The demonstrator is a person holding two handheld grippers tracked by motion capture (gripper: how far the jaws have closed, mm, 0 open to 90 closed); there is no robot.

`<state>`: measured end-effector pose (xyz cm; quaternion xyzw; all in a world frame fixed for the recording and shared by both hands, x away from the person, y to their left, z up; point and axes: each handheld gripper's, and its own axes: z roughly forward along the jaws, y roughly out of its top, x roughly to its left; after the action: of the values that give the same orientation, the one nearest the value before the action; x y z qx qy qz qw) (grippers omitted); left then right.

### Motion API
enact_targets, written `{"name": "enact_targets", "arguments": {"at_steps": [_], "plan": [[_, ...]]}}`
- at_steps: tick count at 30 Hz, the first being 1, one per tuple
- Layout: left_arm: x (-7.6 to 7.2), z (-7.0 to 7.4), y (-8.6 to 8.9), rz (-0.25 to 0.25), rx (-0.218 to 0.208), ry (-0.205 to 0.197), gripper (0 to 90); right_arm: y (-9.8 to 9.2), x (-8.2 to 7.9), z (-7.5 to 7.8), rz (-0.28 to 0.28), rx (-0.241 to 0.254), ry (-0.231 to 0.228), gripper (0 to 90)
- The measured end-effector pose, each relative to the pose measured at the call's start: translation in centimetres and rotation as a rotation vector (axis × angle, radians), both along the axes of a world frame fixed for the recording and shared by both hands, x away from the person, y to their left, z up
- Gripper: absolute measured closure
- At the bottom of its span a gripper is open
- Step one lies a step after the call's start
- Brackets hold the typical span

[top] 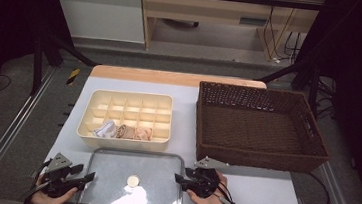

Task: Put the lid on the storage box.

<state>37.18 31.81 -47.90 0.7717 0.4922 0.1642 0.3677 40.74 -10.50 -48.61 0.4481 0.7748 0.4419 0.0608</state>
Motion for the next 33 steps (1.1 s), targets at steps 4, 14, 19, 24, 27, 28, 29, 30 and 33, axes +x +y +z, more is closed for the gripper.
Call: {"name": "enact_targets", "arguments": {"at_steps": [4,14,19,24,27,28,29,30,33], "plan": [[0.0,0.0,-0.1,-0.002,0.007,0.000,41.8,0.1,0.1,-0.2,-0.003,0.004,0.000,49.8],[0.1,0.0,-0.7,0.004,-0.011,0.021,29.7,0.2,0.5,-0.4,-0.020,0.036,0.005,49.3],[0.1,-0.1,-1.0,-0.005,-0.009,0.023,23.3,0.3,0.6,-0.5,-0.020,0.042,0.006,49.1],[0.1,-0.1,-1.1,-0.012,0.006,0.019,21.6,0.3,0.6,-0.4,-0.020,0.043,0.011,48.7],[0.1,-0.1,-1.0,-0.003,0.000,0.021,24.0,0.1,0.7,-0.3,-0.029,0.037,0.007,48.1],[0.1,-0.1,-1.0,0.002,-0.001,0.020,24.6,0.1,0.8,-0.3,-0.031,0.039,0.007,47.9],[0.1,-0.1,-1.0,0.008,0.000,0.019,26.2,0.0,0.8,-0.2,-0.034,0.043,0.009,47.7],[0.1,0.0,-1.0,0.008,0.002,0.018,26.7,0.0,0.8,-0.2,-0.034,0.043,0.008,47.7],[0.1,0.0,-1.0,0.025,-0.010,0.014,30.1,0.0,0.9,-0.3,-0.034,0.037,0.011,47.7]]}}
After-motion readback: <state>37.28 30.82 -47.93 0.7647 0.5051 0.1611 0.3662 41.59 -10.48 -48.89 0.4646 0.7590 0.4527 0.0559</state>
